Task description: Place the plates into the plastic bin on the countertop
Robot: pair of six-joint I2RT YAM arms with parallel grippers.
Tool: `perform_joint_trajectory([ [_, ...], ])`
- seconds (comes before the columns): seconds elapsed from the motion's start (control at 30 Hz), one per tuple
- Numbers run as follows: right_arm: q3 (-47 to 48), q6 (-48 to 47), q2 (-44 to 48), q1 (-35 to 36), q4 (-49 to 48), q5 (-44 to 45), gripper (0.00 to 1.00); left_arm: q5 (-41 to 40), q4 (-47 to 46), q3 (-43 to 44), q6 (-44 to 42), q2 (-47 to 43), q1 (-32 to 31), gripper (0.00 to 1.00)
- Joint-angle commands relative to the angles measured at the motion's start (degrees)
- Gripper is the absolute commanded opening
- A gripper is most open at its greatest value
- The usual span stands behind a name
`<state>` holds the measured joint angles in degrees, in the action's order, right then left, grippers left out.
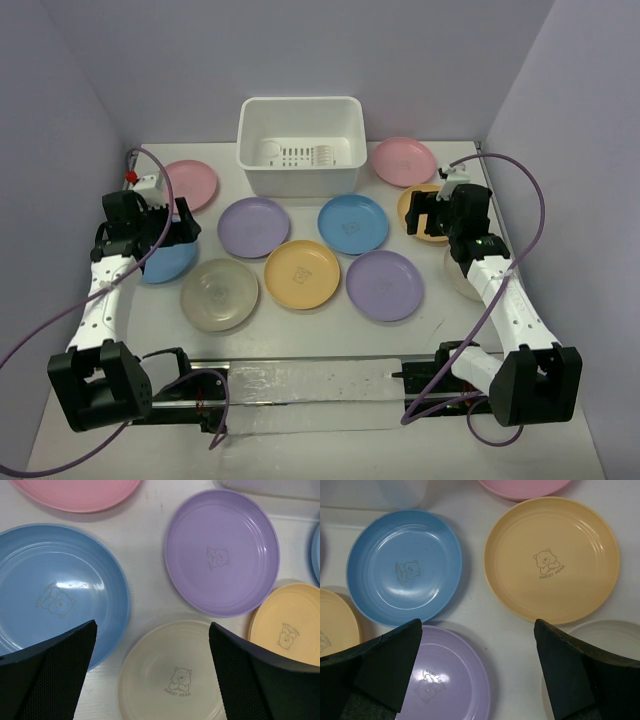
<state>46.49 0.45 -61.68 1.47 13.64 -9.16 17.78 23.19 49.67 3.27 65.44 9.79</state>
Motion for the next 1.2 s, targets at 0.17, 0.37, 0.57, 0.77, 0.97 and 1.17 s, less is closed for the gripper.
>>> perform_joint_trajectory([
  [0.17,3.5,2.9,-1.0,-0.4,-0.5,4.7,1.0,-11.4,4.9,21.0,7.8,17.9,5.0,0.99],
  [0.37,1.6,3.1,1.8,-0.8,-3.8,6.7,1.0,-11.9,10.5,36.5,9.2,36.0,7.6,0.99],
  [0.57,0.8,3.3,2.0,-1.0,-4.5,5.4,1.0,-5.4,11.5,47.4,11.7,49.5,9.4,0.9],
  [0.77,2.4,3.5,0.5,-1.0,-3.1,5.6,1.0,-6.9,11.1,53.2,13.1,56.5,9.7,0.8],
  [0.97,3.1,3.3,-0.4,-1.0,-2.3,5.2,1.0,-6.7,9.5,53.4,14.2,61.8,9.8,0.63],
  [1.17,4.1,3.6,-1.5,-2.8,-1.6,6.6,1.0,-8.0,9.3,54.7,15.7,65.2,9.8,0.5],
])
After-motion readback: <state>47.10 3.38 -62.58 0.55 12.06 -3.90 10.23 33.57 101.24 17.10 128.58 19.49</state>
